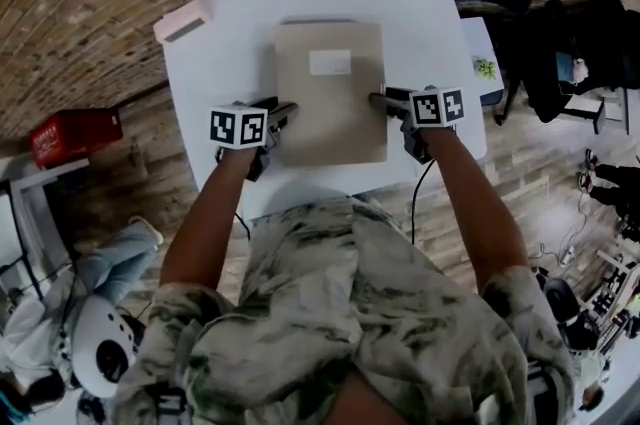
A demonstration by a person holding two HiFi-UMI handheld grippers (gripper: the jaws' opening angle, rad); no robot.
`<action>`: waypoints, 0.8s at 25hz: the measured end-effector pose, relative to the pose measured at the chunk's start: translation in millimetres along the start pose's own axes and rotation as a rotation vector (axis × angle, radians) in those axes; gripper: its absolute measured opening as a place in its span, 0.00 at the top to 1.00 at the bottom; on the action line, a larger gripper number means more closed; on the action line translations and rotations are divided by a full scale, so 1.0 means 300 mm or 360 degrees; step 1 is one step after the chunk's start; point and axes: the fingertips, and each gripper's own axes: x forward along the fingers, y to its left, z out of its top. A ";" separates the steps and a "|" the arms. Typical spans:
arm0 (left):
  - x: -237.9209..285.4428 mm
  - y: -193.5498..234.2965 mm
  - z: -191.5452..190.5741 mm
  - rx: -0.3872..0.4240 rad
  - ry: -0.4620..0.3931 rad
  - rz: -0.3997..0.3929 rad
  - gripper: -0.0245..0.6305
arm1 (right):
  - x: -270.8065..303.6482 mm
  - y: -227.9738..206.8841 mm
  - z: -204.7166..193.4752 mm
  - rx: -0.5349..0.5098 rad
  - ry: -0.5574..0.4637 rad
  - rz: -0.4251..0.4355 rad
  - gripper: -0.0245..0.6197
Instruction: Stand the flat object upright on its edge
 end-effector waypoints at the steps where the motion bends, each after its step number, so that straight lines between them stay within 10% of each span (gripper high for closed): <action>1: 0.001 0.000 0.003 -0.0007 0.0002 0.0000 0.62 | 0.000 0.000 0.001 0.0000 0.0003 0.0003 0.61; 20: -0.105 -0.085 0.081 0.0146 -0.0144 0.0128 0.63 | -0.093 0.096 0.095 -0.0268 -0.0086 -0.0016 0.66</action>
